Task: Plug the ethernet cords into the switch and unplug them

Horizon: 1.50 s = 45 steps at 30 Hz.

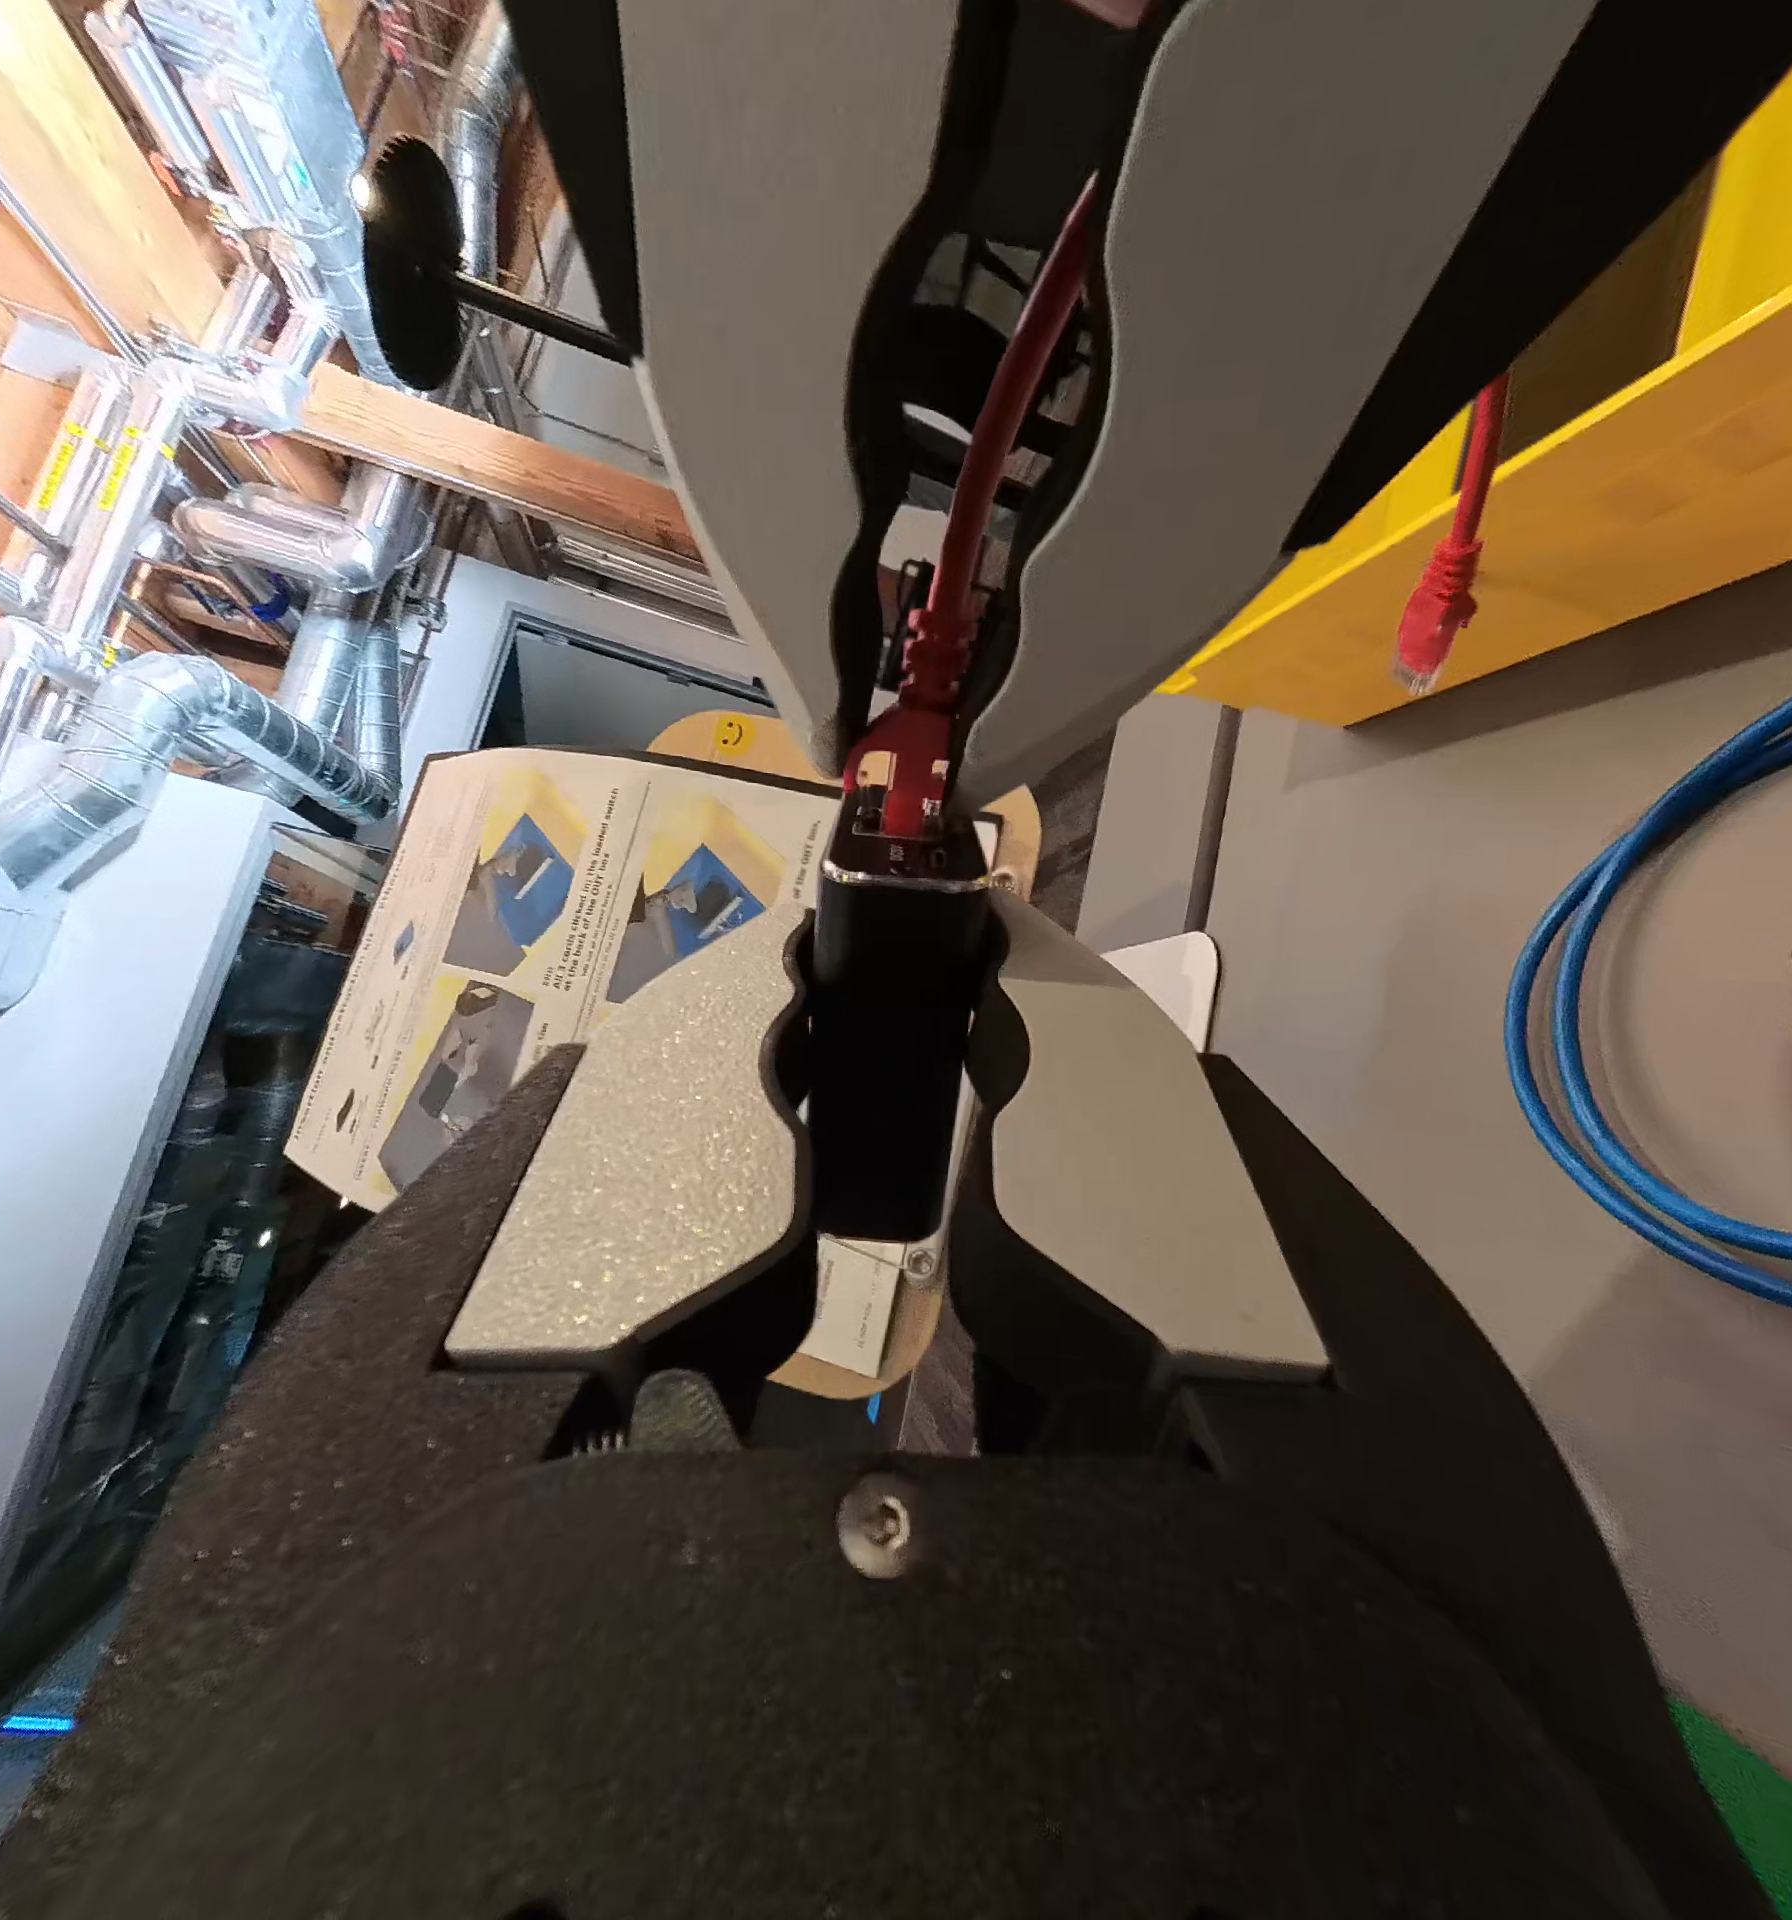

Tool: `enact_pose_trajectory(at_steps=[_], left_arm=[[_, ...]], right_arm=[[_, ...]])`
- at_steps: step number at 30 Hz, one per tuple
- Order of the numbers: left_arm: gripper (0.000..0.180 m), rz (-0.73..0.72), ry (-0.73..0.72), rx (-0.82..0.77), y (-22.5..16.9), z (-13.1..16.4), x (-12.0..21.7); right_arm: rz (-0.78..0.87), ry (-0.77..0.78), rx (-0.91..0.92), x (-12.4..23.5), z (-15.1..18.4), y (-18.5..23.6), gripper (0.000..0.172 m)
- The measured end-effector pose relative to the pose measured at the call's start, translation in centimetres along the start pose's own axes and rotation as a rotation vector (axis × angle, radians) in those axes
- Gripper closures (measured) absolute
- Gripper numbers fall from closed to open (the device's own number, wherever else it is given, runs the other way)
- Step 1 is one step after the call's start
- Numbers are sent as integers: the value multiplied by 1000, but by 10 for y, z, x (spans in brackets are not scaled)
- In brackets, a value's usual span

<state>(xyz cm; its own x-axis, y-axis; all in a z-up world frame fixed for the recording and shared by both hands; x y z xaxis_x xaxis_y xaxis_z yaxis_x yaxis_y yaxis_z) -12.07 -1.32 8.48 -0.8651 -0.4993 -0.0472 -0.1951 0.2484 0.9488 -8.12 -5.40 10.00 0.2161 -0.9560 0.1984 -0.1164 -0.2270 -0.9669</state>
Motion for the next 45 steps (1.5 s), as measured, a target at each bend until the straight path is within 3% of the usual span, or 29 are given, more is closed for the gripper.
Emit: enact_pose_trajectory(at_steps=[13,28,45], left_arm=[[155,1,-25,94,10,-7,6],[155,-57,-21,-16,6,-6,0],[155,-48,-13,-4,9,-6,4]], right_arm=[[63,-196,-67,9,-5,-7,156],[26,-188,-58,8,-5,-3,156],[103,-256,-16,8,-10,-3,156]])
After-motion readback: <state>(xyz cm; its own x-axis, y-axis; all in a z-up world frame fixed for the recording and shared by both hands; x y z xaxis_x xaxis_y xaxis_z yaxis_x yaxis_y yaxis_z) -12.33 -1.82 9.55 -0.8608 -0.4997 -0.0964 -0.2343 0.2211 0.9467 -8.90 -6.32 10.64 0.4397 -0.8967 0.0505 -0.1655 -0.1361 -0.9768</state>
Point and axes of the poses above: each gripper's, where its closed fingertips meet, x back along the fingers, z out of its underside, y = z × x across the jaws, the point moved 4 cm from there along x, back along the fingers, and after that the axes turned 5 degrees about -z, right-handed, at the moved point
